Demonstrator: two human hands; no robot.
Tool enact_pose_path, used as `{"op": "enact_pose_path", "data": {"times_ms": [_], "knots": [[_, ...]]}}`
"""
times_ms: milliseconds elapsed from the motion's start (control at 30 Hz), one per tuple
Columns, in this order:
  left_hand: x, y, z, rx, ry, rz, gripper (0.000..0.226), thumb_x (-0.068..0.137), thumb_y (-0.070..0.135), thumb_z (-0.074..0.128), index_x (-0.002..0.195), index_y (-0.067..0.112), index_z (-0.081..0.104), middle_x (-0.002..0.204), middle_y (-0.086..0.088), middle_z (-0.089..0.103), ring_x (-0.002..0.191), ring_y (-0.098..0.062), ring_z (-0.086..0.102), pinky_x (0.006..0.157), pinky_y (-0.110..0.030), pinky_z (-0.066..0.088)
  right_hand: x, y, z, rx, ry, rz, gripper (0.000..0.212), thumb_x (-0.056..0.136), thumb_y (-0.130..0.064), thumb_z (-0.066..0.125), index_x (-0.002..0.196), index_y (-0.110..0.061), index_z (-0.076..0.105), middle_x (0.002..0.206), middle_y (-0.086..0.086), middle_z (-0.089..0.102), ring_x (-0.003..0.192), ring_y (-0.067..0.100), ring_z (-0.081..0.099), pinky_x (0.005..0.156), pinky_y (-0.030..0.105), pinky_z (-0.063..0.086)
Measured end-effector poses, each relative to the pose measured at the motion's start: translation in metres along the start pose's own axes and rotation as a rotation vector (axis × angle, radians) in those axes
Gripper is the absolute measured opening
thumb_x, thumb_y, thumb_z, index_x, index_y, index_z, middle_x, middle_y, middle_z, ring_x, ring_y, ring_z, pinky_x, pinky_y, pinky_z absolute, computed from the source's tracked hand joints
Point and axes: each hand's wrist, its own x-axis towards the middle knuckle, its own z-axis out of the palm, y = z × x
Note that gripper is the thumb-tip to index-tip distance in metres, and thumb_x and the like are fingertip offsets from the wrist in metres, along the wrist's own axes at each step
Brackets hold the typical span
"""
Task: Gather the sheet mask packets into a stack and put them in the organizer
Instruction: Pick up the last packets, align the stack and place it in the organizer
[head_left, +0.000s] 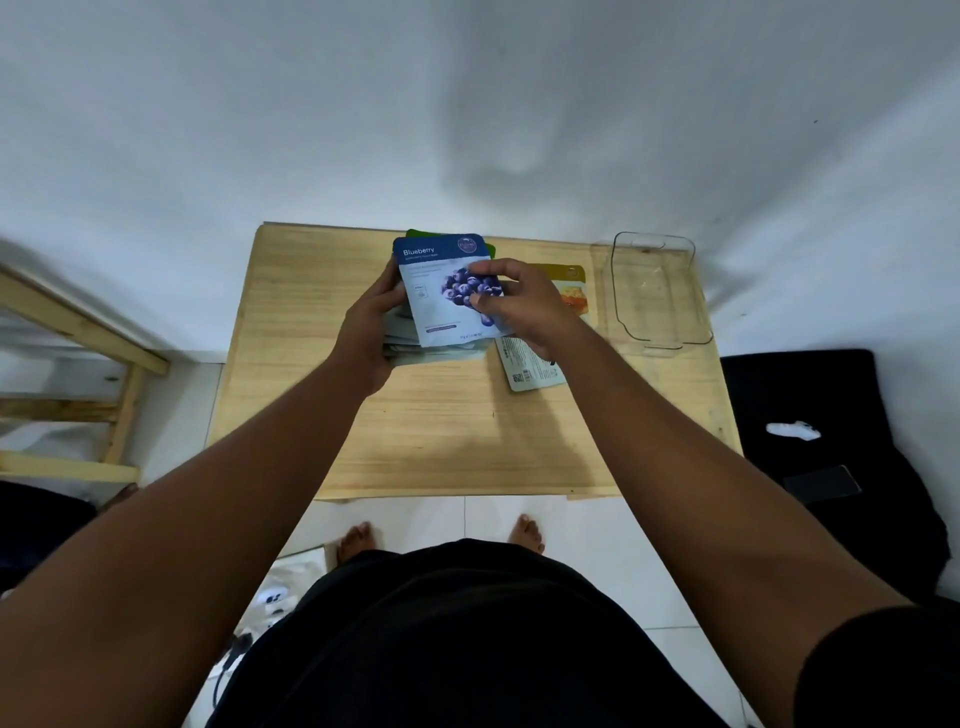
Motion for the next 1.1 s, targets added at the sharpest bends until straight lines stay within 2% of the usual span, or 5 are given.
{"op": "enact_pose_path", "data": {"times_ms": [233, 400, 533, 933, 1100], "knots": [[0.01, 0.016, 0.008, 0.028, -0.001, 0.048, 0.048, 0.098, 0.048, 0.057, 0.145, 0.038, 0.051, 0.144, -0.002, 0.059, 0.129, -0.034, 0.059, 0.1, -0.057, 0.052, 0.015, 0.002, 0.003, 0.119, 0.097, 0.09, 0.039, 0.084, -0.01, 0.077, 0.116, -0.03, 0.07, 0.131, 0.002, 0.061, 0.109, 0.02, 0.065, 0.061, 0.025, 0.054], [0.019, 0.019, 0.008, 0.022, 0.008, 0.019, 0.048, 0.096, 0.034, 0.065, 0.143, 0.039, 0.054, 0.138, 0.003, 0.065, 0.121, -0.027, 0.066, 0.09, -0.048, 0.059, 0.027, 0.008, 0.0, 0.046, 0.103, 0.029, 0.042, 0.082, -0.006, 0.079, 0.12, -0.022, 0.072, 0.129, 0.006, 0.065, 0.114, 0.021, 0.064, 0.089, 0.036, 0.061], [0.023, 0.012, 0.011, -0.034, 0.047, -0.005, 0.064, 0.097, 0.018, 0.065, 0.148, 0.047, 0.04, 0.135, 0.008, 0.064, 0.112, -0.024, 0.07, 0.08, -0.043, 0.062, 0.03, 0.011, 0.0, 0.082, 0.133, 0.081, 0.04, 0.083, -0.007, 0.077, 0.12, -0.021, 0.073, 0.127, 0.007, 0.063, 0.105, 0.02, 0.066, 0.07, 0.025, 0.06], [0.028, -0.006, 0.012, 0.001, 0.134, -0.068, 0.029, 0.09, 0.006, 0.071, 0.117, 0.017, 0.074, 0.127, -0.006, 0.069, 0.108, -0.029, 0.069, 0.081, -0.038, 0.061, 0.027, 0.015, -0.017, -0.014, 0.013, -0.083, 0.031, 0.09, -0.011, 0.073, 0.117, -0.025, 0.073, 0.121, 0.0, 0.069, 0.105, 0.015, 0.068, 0.084, 0.033, 0.061], [0.026, -0.028, 0.003, -0.054, 0.232, -0.062, 0.028, 0.087, 0.001, 0.072, 0.109, 0.017, 0.075, 0.123, -0.007, 0.071, 0.101, -0.026, 0.072, 0.078, -0.037, 0.061, 0.033, 0.061, -0.043, -0.004, 0.346, 0.059, 0.02, 0.094, -0.026, 0.065, 0.112, -0.02, 0.069, 0.104, -0.005, 0.068, 0.102, 0.023, 0.071, 0.081, 0.039, 0.059]]}}
